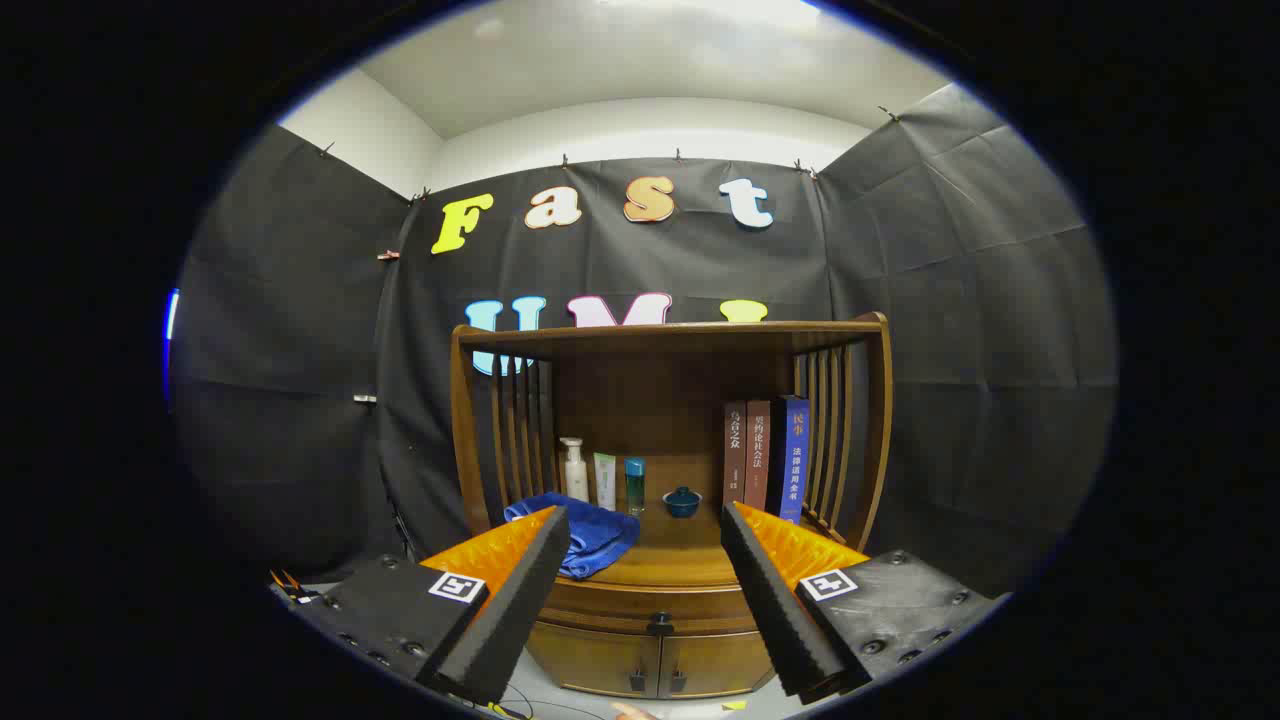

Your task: Pull open the drawer, take out the items inside it, and place them on the countertop above the cabinet.

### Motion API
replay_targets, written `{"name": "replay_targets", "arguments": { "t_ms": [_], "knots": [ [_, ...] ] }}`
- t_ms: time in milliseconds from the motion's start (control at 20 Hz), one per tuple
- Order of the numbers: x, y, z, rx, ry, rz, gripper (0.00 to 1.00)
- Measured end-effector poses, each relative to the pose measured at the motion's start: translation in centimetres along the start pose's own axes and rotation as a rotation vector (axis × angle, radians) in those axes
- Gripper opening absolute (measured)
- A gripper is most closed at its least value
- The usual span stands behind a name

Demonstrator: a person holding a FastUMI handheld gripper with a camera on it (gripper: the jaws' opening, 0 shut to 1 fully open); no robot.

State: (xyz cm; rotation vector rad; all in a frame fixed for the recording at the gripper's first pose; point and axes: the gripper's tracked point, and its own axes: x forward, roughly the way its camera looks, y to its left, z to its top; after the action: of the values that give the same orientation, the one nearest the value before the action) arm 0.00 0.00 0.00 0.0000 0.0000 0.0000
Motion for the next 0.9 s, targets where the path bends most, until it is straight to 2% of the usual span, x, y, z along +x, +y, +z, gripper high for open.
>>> {"name": "replay_targets", "arguments": {
  "t_ms": [900],
  "knots": [
    [1.2,-0.4,-0.4,0.031,0.012,-0.005,0.99]
  ]
}}
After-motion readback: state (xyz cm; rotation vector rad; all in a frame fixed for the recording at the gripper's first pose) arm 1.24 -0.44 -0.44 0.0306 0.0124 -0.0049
